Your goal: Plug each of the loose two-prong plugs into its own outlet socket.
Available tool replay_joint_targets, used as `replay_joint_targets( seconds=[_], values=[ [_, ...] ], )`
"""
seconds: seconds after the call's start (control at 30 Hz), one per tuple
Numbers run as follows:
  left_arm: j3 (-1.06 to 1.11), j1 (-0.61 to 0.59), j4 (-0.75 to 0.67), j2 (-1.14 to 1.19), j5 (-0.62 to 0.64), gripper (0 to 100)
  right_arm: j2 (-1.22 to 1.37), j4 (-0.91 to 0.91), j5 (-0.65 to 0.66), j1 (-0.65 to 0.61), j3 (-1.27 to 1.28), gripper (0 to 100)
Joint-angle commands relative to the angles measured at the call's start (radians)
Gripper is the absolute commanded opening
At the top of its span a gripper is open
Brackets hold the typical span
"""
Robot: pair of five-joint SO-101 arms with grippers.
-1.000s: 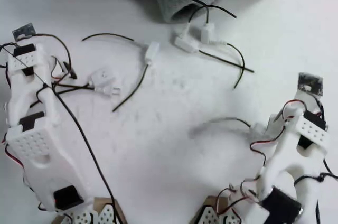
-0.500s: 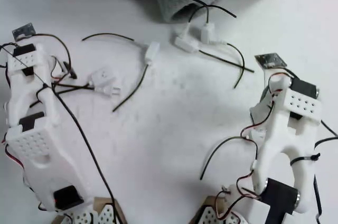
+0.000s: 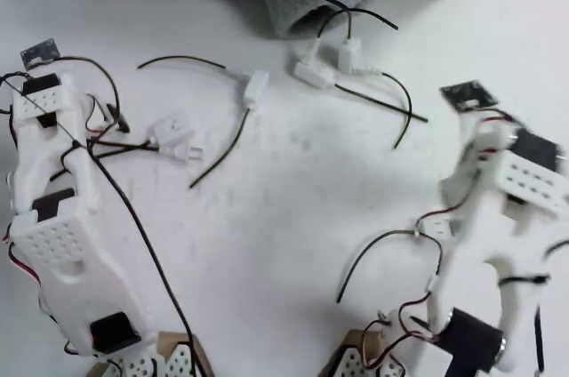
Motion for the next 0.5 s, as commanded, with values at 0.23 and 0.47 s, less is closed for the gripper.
replay_joint_targets(
  seconds=[0.23,0.47],
  values=[
    [-0.008,0.001,-0.012,-0.007,-0.008,27,-0.196,0.234,1.254,0.292,-0.232,38.0],
    [-0.011,0.004,-0.012,-0.007,-0.005,27,-0.337,0.222,1.508,0.371,-0.218,38.0]
  ],
)
